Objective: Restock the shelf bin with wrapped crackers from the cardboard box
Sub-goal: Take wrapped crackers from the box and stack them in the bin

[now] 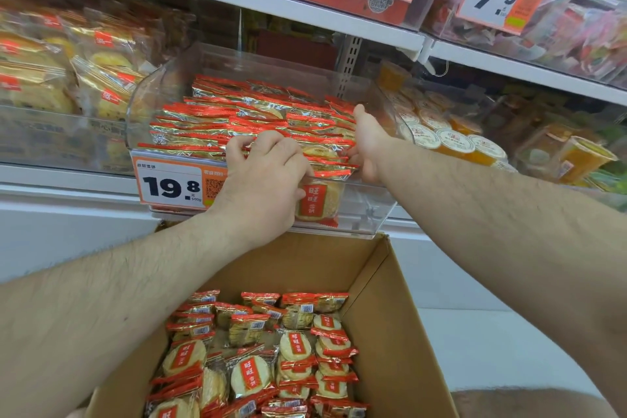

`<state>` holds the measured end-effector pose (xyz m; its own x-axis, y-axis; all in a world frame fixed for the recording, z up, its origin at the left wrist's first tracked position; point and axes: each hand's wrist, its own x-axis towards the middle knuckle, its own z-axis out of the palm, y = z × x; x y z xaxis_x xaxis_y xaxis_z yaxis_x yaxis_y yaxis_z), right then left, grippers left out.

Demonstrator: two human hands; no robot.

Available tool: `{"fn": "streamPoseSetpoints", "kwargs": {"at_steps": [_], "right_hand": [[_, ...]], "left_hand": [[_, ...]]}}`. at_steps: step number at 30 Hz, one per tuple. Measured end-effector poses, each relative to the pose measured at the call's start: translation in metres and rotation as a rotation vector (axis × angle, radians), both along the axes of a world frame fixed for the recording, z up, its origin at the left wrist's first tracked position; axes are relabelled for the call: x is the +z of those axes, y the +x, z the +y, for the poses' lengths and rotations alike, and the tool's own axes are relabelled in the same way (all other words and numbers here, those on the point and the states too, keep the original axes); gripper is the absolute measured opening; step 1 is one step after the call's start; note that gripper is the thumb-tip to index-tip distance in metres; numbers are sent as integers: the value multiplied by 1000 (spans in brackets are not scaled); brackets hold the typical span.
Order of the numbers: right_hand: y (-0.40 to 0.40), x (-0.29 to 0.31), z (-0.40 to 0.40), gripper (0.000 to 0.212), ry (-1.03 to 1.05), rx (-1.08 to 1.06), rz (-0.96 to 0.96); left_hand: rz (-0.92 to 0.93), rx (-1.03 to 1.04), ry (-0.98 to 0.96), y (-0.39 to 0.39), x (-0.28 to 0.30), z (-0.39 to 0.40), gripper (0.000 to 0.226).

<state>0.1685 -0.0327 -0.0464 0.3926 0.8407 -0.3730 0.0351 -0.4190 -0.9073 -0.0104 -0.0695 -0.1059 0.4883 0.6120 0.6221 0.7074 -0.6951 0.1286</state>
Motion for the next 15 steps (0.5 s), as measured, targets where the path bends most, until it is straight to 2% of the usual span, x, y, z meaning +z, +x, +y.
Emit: {"fn": "streamPoseSetpoints", "kwargs": {"at_steps": [5,6,7,9,11,13,15], "right_hand": [[-3,23,-14,57,-136,92,29],[-5,29,-18,55,-130,108,-26],[-7,32,-24,53,-87,97,-164],[-10,26,-38,40,143,18,-579],[-14,9,-66,19,517,4,-966],[-23,-13,-95,15,822,85,-1104],[-30,-43,-112,14,933,169,-1103]], "left_hand": [[-33,-53,58,-3,-4,-3,28],[-37,-77,90,-5,-5,-4,31],[-40,-110,132,-6,-5,-7,33],[-53,-199,231,-8,-3,-13,31],[-37,-310,244,-12,-3,-19,25],[33,-393,96,-16,-8,-27,18],[153,-409,-161,-20,-19,-33,15]]}}
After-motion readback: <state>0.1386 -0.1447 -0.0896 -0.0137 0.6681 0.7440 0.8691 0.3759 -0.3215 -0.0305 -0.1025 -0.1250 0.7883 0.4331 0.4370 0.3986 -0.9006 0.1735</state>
